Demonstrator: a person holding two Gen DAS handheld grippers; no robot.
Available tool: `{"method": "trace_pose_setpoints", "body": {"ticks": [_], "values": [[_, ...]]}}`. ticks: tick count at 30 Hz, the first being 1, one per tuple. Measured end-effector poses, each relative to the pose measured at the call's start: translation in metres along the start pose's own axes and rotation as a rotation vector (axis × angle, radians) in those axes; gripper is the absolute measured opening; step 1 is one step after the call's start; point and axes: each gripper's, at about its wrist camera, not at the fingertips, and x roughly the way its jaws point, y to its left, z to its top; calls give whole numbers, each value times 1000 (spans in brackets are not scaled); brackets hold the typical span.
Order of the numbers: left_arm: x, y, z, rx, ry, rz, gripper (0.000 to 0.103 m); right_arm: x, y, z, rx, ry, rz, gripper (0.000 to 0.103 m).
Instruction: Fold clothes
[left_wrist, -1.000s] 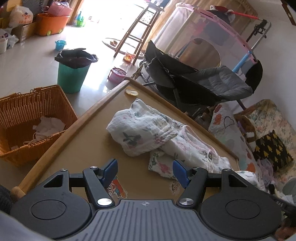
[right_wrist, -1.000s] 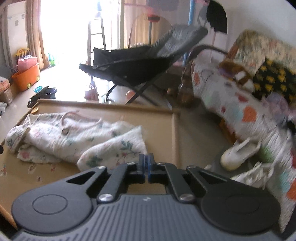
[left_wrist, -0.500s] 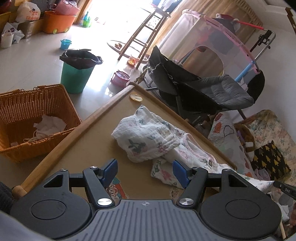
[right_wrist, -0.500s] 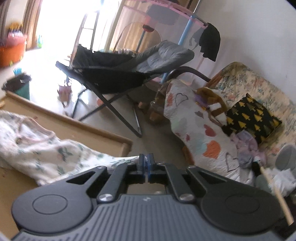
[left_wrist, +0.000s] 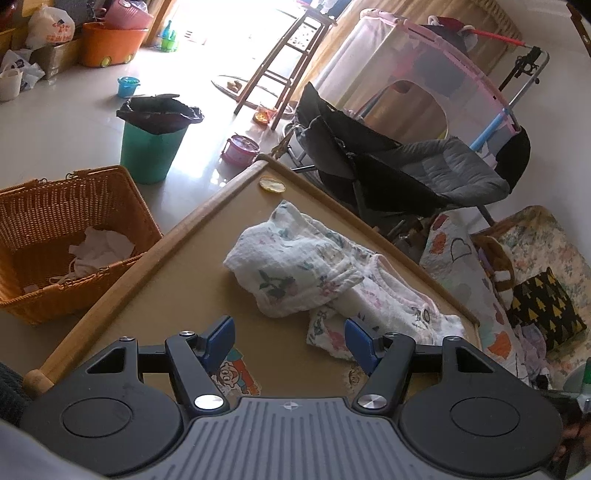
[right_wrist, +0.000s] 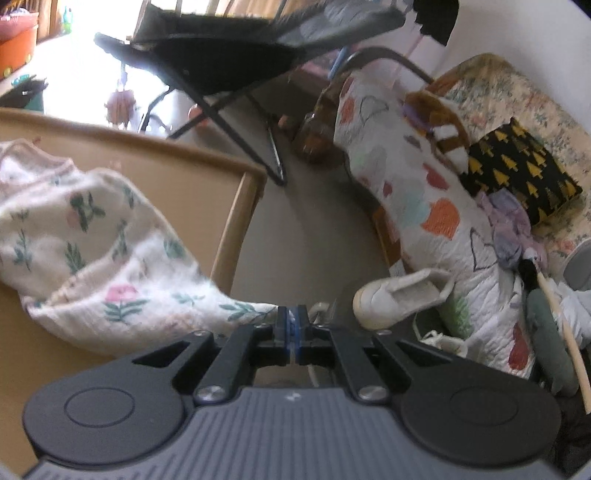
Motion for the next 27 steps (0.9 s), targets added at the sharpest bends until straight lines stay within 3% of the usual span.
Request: {"method": "trace_pose_setpoints", "body": {"ticks": [7, 12, 19, 27], "values": [[3, -3, -2, 23, 9, 5, 68, 12, -1, -12, 22, 57, 31, 4], [4, -5, -5, 51, 6, 29, 68, 10, -5, -18, 43, 45, -3, 11], [5, -6, -8, 69, 14, 59, 68, -20, -22, -19, 122, 20, 111, 28], [6, -11, -13, 113, 26, 88, 68, -75, -18, -35, 120, -91, 213, 41]]}}
